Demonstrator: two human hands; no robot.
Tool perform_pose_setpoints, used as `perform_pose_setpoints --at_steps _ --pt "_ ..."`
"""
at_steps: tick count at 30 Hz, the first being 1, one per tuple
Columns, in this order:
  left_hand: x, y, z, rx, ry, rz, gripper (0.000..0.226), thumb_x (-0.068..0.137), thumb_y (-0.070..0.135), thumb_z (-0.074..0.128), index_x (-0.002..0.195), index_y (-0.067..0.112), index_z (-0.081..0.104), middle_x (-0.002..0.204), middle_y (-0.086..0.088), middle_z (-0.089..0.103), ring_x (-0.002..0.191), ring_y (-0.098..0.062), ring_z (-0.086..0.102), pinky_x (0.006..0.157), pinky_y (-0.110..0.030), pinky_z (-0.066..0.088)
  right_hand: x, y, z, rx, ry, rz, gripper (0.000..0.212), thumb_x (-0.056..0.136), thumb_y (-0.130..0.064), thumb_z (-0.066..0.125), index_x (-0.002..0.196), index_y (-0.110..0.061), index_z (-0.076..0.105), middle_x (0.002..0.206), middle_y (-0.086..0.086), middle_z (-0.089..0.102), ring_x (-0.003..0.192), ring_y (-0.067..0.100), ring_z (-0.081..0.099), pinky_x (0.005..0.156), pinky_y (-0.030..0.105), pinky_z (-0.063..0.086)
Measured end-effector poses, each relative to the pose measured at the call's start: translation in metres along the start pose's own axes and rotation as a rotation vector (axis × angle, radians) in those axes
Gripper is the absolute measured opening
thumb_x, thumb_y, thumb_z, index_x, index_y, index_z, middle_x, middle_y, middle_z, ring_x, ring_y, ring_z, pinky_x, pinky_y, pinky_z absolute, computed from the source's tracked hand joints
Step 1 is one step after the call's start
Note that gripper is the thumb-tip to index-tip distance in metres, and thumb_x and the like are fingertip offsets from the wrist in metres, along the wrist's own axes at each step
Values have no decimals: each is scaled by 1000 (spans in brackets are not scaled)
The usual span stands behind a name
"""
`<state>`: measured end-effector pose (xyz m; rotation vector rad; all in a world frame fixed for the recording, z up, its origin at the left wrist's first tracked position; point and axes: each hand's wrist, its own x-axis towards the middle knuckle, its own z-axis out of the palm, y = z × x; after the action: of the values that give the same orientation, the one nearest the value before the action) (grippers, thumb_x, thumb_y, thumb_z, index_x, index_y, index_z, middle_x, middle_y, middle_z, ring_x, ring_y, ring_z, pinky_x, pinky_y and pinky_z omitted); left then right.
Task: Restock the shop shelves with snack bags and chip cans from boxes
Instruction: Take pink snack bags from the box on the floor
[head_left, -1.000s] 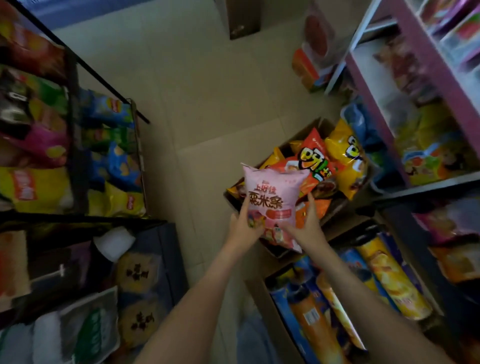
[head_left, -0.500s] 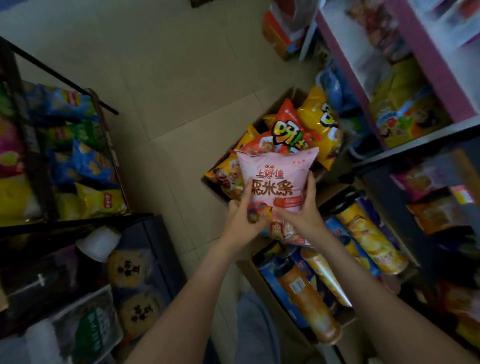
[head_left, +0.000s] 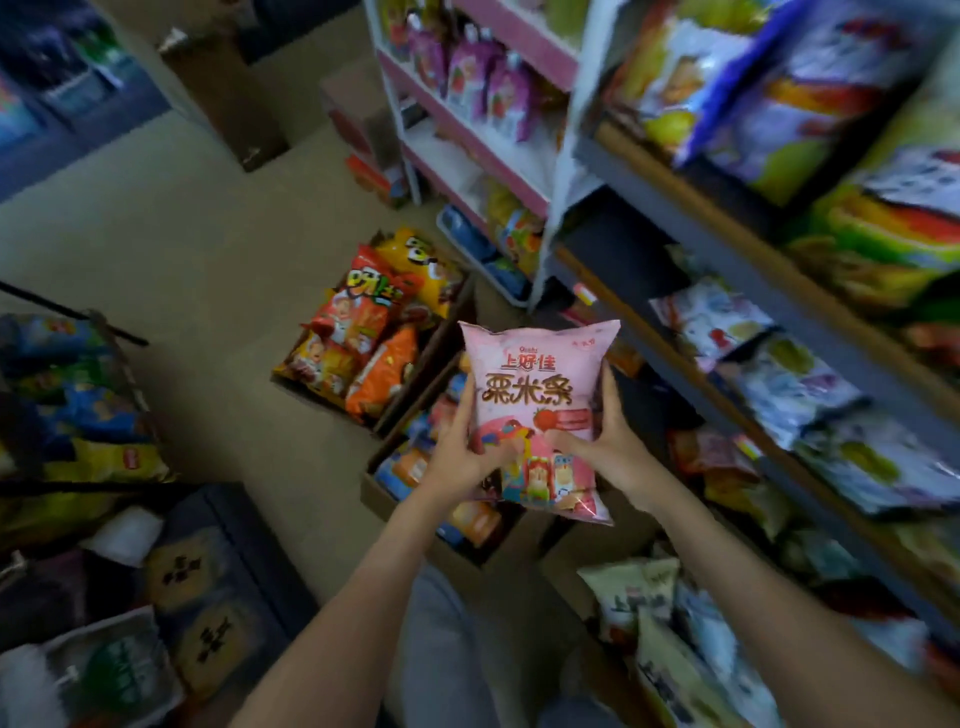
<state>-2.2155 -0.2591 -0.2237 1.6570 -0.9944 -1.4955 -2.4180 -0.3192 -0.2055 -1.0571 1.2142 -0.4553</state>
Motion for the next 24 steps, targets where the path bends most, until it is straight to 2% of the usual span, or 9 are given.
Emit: perform_pose_setpoints --at_steps 2,3,6,7,11,14,16,20,24 --pt "-26 12 49 -18 -35 24 98 82 12 75 153 29 10 141 11 42 107 12 56 82 -16 51 -45 13 -35 65 27 15 111 82 -14 75 149 -46 -8 151 -7 34 118 13 57 70 24 58" --pt "-38 16 72 -12 -46 14 99 82 16 77 153 32 10 140 14 41 107 12 55 82 -15 50 -66 19 -52 86 40 31 109 84 -14 73 149 -47 -8 149 -8 35 113 11 60 68 25 58" --pt "-66 17 123 5 -49 -30 105 67 54 84 145 58 15 151 8 33 131 -14 47 99 -39 50 -114 38 -92 107 87 67 105 84 -21 73 148 -50 -4 139 -15 38 99 3 62 77 35 59" --pt "-73 20 136 21 -62 -38 106 65 57 84 146 59 15 150 8 35 131 -17 48 99 -44 50 -126 42 -101 116 102 67 104 84 -23 74 149 -50 -2 139 -16 38 100 4 62 83 41 58" --pt "-101 39 172 -40 -160 -24 103 84 15 74 152 37 0 130 20 44 102 7 60 78 -23 56 -160 52 -126 203 83 110 102 83 -26 75 149 -51 2 143 -12 41 109 16 64 90 50 54" --pt "-110 47 184 -30 -215 2 108 81 17 74 154 34 -4 138 18 41 103 11 59 83 -24 55 -176 57 -136 247 77 134 105 78 -32 80 148 -53 5 147 -5 43 111 22 65 89 54 54" --pt "-110 50 191 -24 -253 -8 102 86 6 69 150 36 -4 135 22 38 100 19 57 79 -18 53 -185 57 -140 278 89 141 105 78 -31 79 147 -54 4 145 -3 45 110 23 65 88 54 54" --pt "-106 62 204 -9 -315 17 105 87 -2 66 150 36 -10 127 25 43 101 14 60 78 -19 53 -196 51 -147 323 143 102 109 73 -33 81 148 -51 4 141 -2 49 109 23 66 87 51 55" --pt "-102 70 211 22 -320 36 107 86 -3 67 151 34 -10 133 15 45 104 6 61 78 -22 55 -205 41 -155 328 146 67 105 71 -33 78 146 -52 7 136 -8 52 108 17 66 87 44 56"
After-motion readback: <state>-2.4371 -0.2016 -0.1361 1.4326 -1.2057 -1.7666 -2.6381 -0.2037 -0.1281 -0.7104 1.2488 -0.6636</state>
